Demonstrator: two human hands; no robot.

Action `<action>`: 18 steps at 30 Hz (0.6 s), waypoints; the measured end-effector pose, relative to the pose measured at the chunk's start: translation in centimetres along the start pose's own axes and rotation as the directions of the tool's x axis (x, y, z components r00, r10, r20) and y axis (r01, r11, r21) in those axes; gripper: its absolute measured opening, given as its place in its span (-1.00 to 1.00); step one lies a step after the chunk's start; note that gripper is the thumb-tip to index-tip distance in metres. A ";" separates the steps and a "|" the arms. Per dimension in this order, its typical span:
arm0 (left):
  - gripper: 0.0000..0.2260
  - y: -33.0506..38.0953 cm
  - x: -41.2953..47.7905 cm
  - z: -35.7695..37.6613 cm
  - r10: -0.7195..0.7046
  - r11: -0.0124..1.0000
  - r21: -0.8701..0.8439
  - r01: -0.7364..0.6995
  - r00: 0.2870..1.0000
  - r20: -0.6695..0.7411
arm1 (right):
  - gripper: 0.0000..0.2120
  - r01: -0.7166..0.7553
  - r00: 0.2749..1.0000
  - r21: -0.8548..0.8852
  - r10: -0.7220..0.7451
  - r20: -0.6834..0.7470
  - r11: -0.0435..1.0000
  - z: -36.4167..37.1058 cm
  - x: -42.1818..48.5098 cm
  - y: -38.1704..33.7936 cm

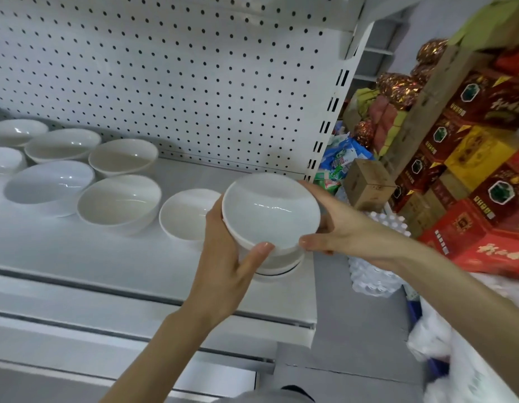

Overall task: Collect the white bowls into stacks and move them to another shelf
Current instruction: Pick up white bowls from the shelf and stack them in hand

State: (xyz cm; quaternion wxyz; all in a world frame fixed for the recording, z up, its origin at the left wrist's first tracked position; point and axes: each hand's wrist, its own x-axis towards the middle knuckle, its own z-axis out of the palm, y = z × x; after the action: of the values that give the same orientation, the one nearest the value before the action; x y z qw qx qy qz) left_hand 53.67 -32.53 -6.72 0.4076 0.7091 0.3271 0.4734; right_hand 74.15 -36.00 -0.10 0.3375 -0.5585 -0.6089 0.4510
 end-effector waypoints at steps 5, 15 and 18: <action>-0.27 -1.2 -0.8 0.2 -0.014 0.986 0.166 0.017 1.000 -0.022 | -0.10 0.044 0.993 -0.009 -0.045 -0.105 0.999 0.8 0.4 1.2; -0.17 -2.6 -1.5 1.3 -0.061 0.992 0.103 0.066 0.997 -0.048 | -0.22 0.060 0.994 -0.024 -0.062 -0.095 0.998 0.6 1.4 3.5; -0.10 -2.7 -1.7 1.5 -0.086 0.991 0.100 0.090 0.995 -0.043 | -0.28 0.075 0.993 -0.017 -0.076 -0.086 0.997 0.5 1.5 4.0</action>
State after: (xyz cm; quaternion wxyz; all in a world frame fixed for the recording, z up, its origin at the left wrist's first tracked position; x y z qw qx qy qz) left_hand 54.30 -33.09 -10.15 0.3852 0.7045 0.3895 0.4513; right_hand 74.99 -34.72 -4.10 0.3766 -0.5565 -0.6173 0.4091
